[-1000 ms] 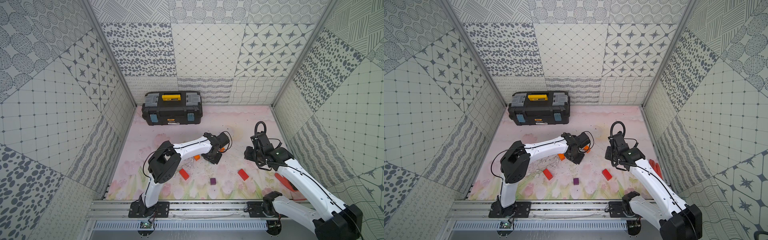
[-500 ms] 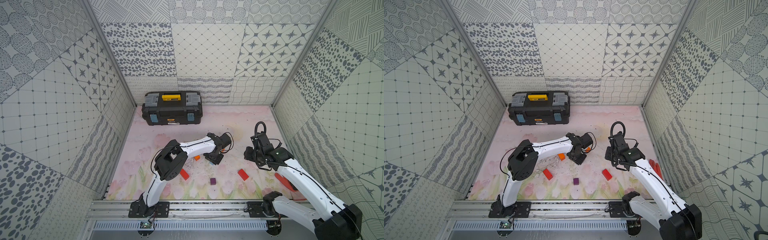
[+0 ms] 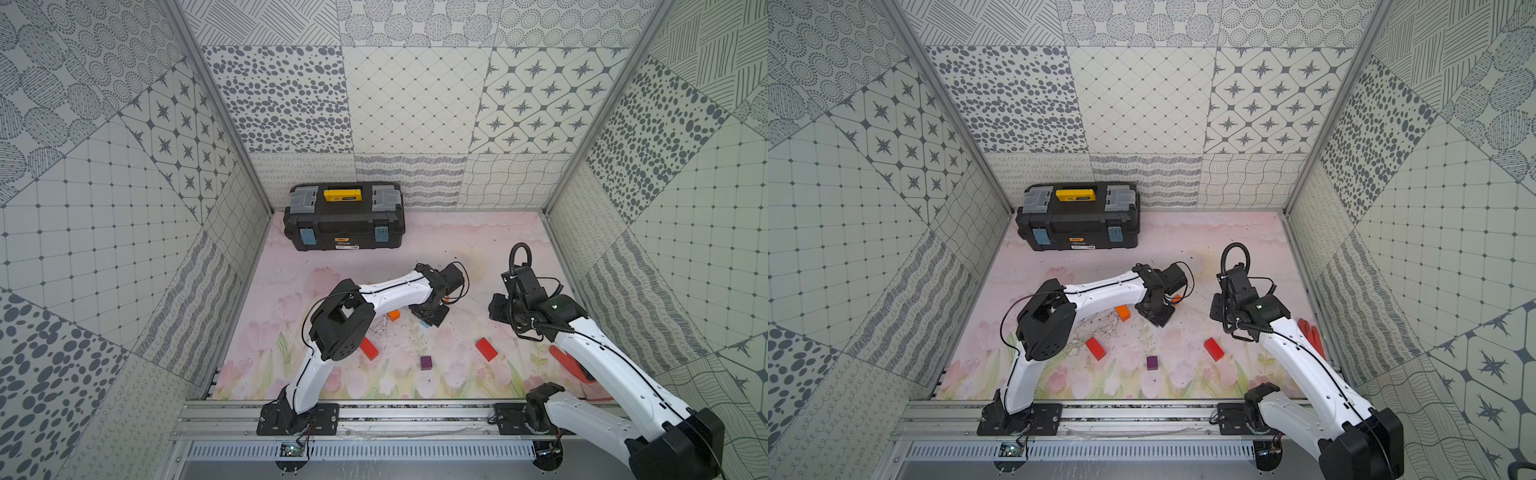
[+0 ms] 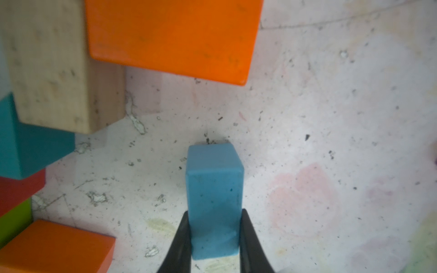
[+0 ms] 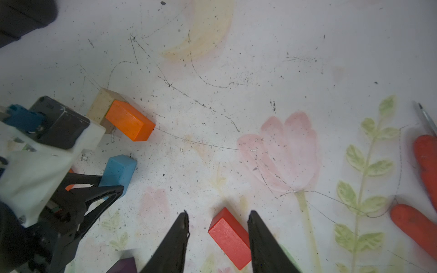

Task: Assemble a heart with building blocks
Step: Assemble the building block at the center of the board.

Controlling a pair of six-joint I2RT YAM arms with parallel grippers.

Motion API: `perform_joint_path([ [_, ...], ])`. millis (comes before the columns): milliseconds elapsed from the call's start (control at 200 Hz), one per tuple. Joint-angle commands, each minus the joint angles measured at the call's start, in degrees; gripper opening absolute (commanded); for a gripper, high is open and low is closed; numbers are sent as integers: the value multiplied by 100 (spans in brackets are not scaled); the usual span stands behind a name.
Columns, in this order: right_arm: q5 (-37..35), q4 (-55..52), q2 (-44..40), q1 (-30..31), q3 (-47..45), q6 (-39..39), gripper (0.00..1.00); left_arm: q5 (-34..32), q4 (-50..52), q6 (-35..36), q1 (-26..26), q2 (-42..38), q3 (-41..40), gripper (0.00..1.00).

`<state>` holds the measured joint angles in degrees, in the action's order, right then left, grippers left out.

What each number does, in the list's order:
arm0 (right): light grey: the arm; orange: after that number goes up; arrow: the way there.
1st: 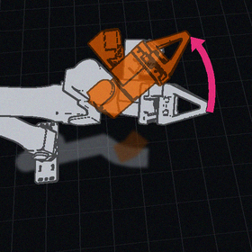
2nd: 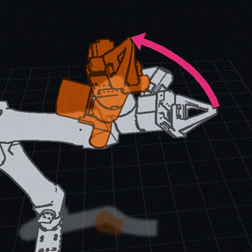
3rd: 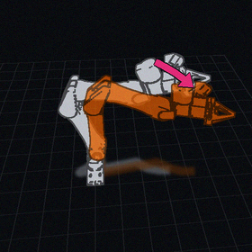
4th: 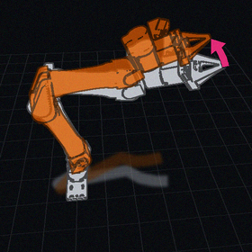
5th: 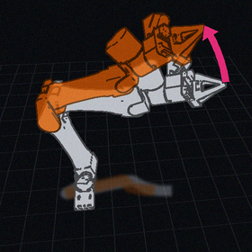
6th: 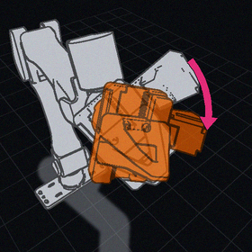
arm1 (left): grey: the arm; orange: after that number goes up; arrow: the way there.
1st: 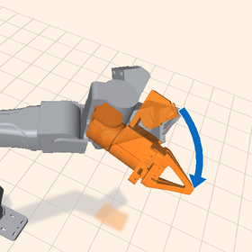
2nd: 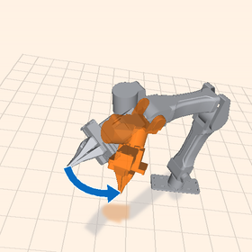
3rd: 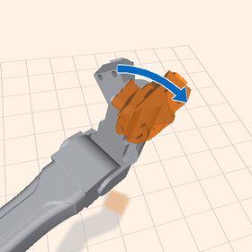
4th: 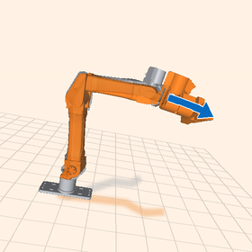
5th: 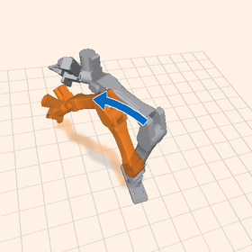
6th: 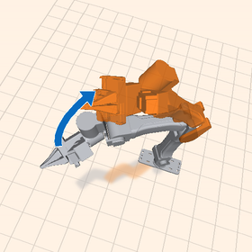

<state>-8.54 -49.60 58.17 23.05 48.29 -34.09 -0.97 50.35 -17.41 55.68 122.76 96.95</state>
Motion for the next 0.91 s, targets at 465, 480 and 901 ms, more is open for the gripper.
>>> perform_joint_path([
  [465,-2,153,177,-21,127,58,44,52,-117,194,-174,240,352,9],
  [480,-5,157,176,-20,127,52,43,53,-114,194,-169,240,349,8],
  [901,22,221,181,-20,62,42,43,203,-135,179,-178,314,496,4],
])
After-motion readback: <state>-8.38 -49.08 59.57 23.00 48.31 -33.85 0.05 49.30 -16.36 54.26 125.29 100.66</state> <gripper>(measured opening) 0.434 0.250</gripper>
